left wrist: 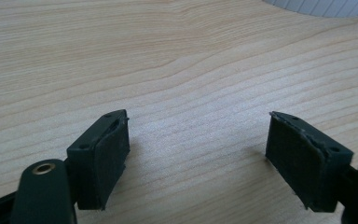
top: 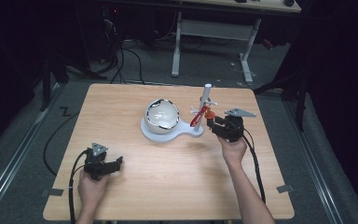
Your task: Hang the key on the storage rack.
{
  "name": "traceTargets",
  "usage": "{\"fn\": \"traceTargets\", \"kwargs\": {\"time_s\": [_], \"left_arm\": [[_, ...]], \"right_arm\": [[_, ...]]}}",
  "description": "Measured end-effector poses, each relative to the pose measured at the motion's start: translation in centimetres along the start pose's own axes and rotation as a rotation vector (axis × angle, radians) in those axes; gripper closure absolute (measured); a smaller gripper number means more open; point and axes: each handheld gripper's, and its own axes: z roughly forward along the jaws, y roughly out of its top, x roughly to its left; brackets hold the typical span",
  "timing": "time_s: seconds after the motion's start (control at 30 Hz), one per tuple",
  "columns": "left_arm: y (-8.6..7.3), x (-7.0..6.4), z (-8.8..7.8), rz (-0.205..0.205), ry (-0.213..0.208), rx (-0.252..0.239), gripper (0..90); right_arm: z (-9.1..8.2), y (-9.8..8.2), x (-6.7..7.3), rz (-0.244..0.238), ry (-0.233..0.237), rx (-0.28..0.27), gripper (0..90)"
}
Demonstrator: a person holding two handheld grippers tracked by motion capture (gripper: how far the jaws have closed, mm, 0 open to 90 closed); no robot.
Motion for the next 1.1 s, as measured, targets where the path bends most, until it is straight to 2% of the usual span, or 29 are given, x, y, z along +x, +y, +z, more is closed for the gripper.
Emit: {"fn": "traceTargets", "kwargs": {"time_s": [0.13,0.4,0.8,1.1], "left_arm": [[0.0,0.0,0.0,0.003,0.001,0.002,21.9],[0.0,0.0,0.0,0.001,0.000,0.001,21.9],[0.0,-0.1,0.0,0.006,0.004,0.004,21.9],[0.0,-0.1,0.0,0.009,0.006,0.004,21.8]], "right_arm": [[-0.1,0.0,0.1,-0.010,-0.001,0.005,61.3],[-1.1,-0.3,0.1,-0.021,-0.007,-0.009,55.2],[-3.6,-1.5,-1.2,0.006,-0.017,-0.023,53.5],[-4.6,-2.2,-1.7,0.020,-0.018,-0.026,53.8]]}}
